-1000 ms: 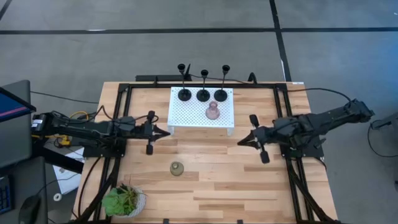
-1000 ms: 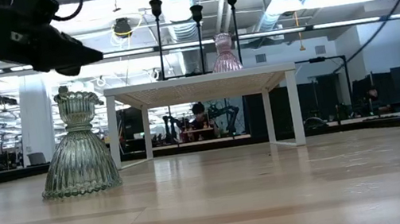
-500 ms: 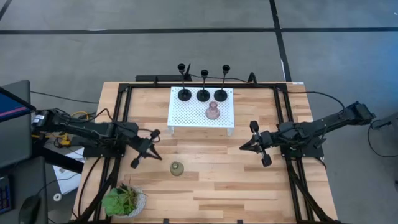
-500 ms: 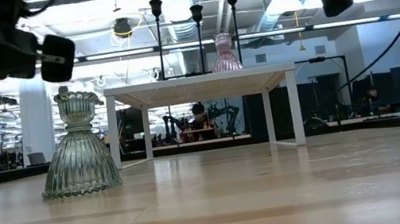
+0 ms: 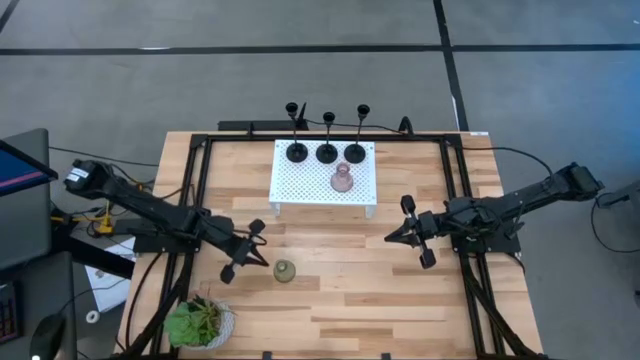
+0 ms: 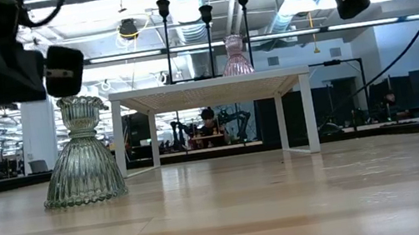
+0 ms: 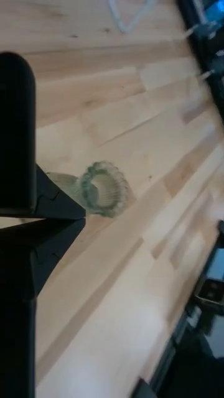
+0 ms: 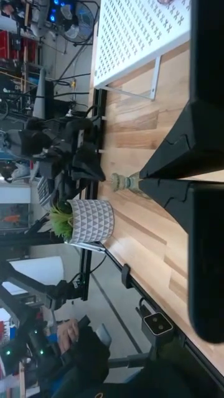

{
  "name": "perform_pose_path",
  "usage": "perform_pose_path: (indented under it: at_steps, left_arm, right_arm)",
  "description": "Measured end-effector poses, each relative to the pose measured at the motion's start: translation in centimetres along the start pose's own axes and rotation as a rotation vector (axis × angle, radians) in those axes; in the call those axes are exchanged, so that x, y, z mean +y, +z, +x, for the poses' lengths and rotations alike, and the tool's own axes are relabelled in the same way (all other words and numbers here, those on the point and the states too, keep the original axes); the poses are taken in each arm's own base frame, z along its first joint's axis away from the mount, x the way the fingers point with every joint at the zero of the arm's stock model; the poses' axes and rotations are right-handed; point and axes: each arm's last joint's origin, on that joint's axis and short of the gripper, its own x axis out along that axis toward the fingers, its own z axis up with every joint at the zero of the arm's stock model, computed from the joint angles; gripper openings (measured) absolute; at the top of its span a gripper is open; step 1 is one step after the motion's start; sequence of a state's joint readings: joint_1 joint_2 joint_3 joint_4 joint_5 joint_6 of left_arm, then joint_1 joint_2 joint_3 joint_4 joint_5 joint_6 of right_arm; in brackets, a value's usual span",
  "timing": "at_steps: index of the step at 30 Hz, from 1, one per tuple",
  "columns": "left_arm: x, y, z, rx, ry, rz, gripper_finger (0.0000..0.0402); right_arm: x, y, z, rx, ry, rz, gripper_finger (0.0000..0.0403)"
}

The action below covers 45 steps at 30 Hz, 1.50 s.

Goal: Pick & Place candle stick holders
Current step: Put the green glass candle holder on the shelf

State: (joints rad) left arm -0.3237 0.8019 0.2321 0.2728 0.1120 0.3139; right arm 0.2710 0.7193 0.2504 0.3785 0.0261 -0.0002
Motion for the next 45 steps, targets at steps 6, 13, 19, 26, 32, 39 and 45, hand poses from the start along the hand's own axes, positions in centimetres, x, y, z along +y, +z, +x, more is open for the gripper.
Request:
perform_pose_path:
  at_steps: [6,13,19,26,32,39,45]
  left_arm:
    - [-0.2,-0.8,0.8,0.066,-0.017,-0.017,0.0007]
    - [-0.2,-1.1,1.5,0.073,-0.014,-0.065,0.0007]
    - [0.0,-0.5,1.5,0.01,0.005,-0.161,0.0029]
    - [0.0,-0.7,1.8,0.026,0.01,-0.176,0.01]
    - [0.3,-1.1,2.1,0.042,0.021,-0.183,0.017]
    - [0.6,-0.9,2.8,-0.017,0.042,-0.196,0.0229]
    - [0.5,-1.5,4.1,-0.027,0.043,-0.195,0.025]
  right_arm:
    - [0.0,0.0,0.0,0.001,0.0,0.0,0.0]
    - [0.0,0.0,0.0,0.003,0.0,0.0,0.0]
    - [0.0,0.0,0.0,0.003,0.0,0.0,0.0]
    - [0.0,0.0,0.0,0.003,-0.001,0.0,0.0]
    - [0.0,0.0,0.0,0.0,-0.001,0.0,0.0]
    - [0.0,0.0,0.0,0.0,-0.003,0.0,0.0]
    - [-0.1,0.0,0.0,0.001,-0.027,0.0,0.0]
